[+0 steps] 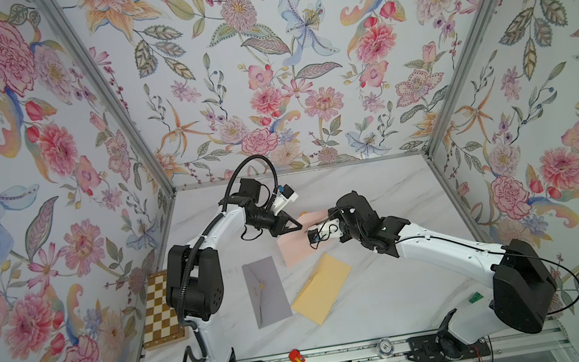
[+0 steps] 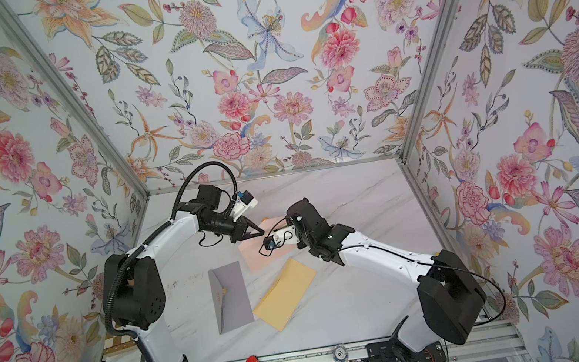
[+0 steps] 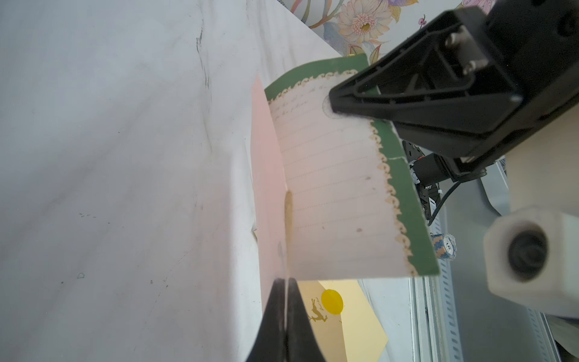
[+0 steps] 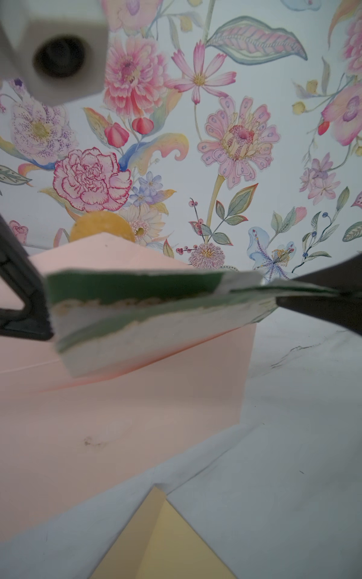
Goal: Fold the letter paper in half and place it into the envelope
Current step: Place the letter paper in the envelope.
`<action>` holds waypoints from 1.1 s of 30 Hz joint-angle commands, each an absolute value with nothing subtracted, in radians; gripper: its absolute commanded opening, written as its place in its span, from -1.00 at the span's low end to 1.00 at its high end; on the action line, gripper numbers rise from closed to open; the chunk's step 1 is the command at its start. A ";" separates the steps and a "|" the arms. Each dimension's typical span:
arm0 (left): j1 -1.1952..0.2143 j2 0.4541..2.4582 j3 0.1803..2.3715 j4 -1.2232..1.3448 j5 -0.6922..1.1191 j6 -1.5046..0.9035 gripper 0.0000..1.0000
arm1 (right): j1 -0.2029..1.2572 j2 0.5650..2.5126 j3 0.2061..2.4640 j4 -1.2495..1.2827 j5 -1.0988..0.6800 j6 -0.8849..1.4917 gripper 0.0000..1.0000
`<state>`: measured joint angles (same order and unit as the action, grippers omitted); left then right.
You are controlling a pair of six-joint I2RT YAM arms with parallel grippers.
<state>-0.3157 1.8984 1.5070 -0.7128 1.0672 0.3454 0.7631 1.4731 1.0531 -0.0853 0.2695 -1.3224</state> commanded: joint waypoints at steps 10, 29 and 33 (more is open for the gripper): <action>-0.328 1.884 1.470 -0.706 1.102 0.339 -1.00 | 0.820 1.475 1.000 0.066 0.239 -1.266 -1.00; -0.328 1.850 1.451 -0.726 1.100 0.354 -1.00 | 0.782 1.477 0.950 0.113 0.201 -1.217 -1.00; -0.328 1.839 1.441 -0.726 1.101 0.353 -1.00 | 0.770 1.465 0.936 0.114 0.202 -1.216 -1.00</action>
